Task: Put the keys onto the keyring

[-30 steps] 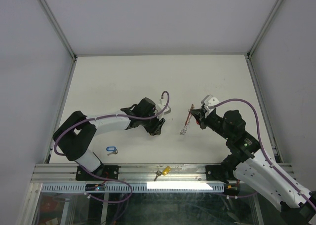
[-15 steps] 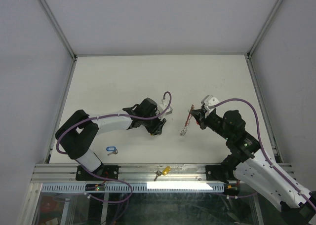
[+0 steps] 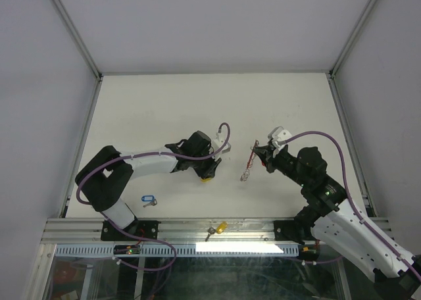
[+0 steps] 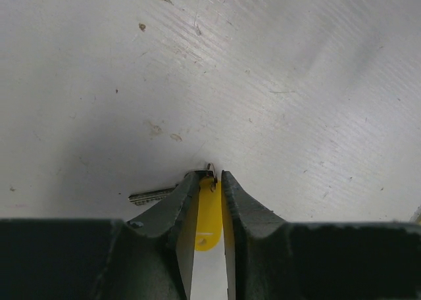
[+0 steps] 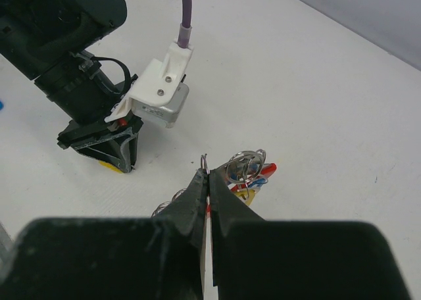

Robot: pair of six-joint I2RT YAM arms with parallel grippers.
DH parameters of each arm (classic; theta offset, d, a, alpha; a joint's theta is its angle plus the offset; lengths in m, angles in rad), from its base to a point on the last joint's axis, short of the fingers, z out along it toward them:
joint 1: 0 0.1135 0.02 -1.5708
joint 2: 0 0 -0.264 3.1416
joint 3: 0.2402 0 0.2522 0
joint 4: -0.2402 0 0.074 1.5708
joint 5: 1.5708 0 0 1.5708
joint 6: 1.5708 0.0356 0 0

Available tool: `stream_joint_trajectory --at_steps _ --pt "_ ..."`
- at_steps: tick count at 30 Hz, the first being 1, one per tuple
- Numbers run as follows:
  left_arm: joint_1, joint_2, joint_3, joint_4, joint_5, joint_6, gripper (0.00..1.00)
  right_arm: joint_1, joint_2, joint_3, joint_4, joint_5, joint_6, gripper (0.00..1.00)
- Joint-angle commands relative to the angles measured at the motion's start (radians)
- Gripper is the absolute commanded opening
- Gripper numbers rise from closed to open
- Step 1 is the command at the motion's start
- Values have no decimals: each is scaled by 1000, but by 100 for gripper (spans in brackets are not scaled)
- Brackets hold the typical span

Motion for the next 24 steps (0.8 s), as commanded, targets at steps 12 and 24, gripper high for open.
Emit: stream_joint_trajectory --at_steps 12,24 --pt "-16 -30 23 39 -32 9 0 4 -28 17 51 -1 1 0" --pt "-12 -307 -78 200 50 4 0 4 -14 55 8 -338 -119 0"
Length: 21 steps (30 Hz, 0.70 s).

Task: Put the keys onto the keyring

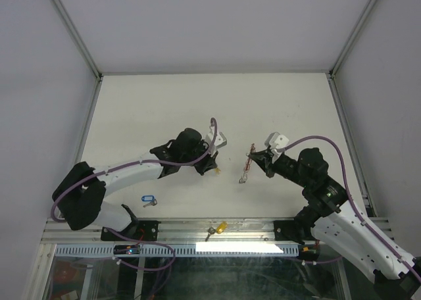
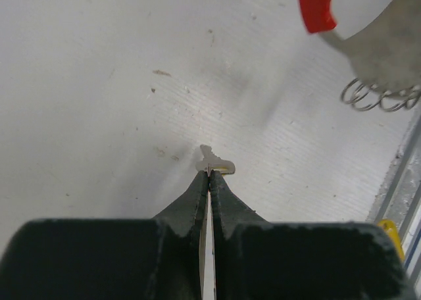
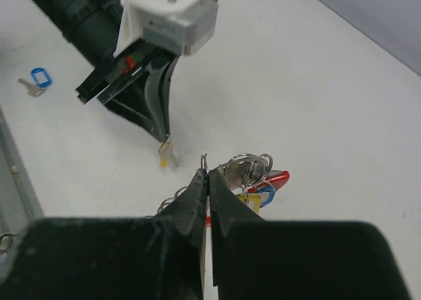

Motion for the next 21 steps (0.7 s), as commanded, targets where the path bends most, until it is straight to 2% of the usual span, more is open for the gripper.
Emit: stream_joint_trajectory --at_steps 1,4,11,16,21 --pt "-6 -159 -41 142 61 17 0 3 10 64 15 -276 -88 0" --pt "-6 -238 -82 202 84 42 0 3 29 83 12 -367 -117 0" --pt "-6 -410 -158 348 191 88 0 4 33 97 98 -467 -170 0" --pt "-6 -444 -121 342 294 88 0 4 35 93 188 -475 -190 0" --pt "-7 -475 -105 348 365 77 0 3 67 106 202 -472 -227 0"
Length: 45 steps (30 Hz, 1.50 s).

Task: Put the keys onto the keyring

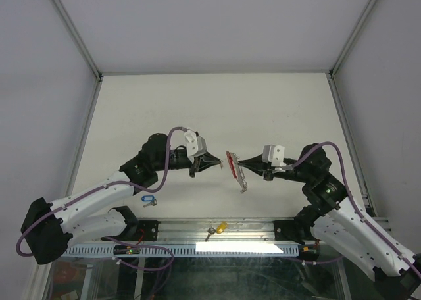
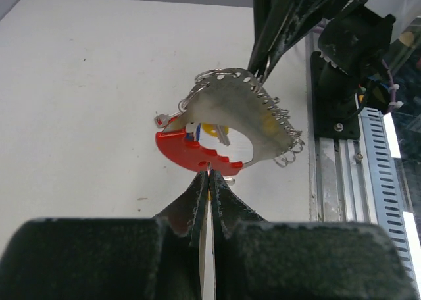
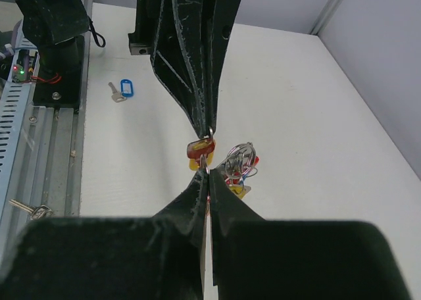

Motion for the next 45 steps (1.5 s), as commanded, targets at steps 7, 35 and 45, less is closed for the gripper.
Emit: stream_joint_trajectory --at_steps 7,35,45 --pt "-7 -70 55 83 136 5 0 4 55 48 117 -94 -170 0" --pt "-7 -16 83 128 131 182 0 77 39 106 -90 70 -850 0" --pt "-50 -49 22 140 -24 346 0 156 61 94 -119 240 -1030 0"
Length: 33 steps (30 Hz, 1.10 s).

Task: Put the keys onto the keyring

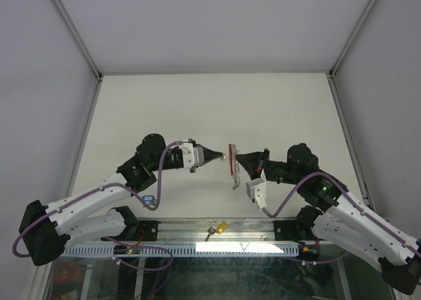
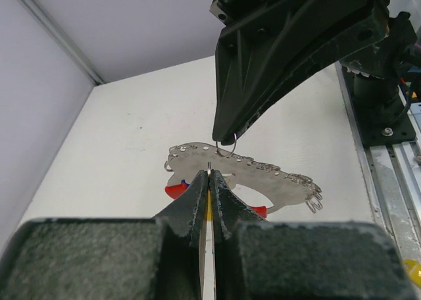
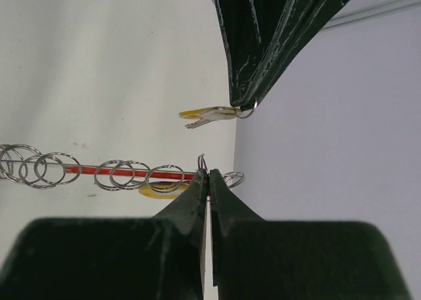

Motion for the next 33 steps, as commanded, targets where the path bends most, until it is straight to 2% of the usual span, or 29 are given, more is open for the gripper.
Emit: stream_joint_trajectory --at_steps 1,7,33 --pt "-41 -14 -4 53 -77 132 0 16 1 45 40 85 -89 0" --pt "-68 19 3 46 -96 208 0 24 38 88 -3 102 -91 0" --pt "-71 76 22 -6 -77 230 0 40 112 140 33 119 -47 0"
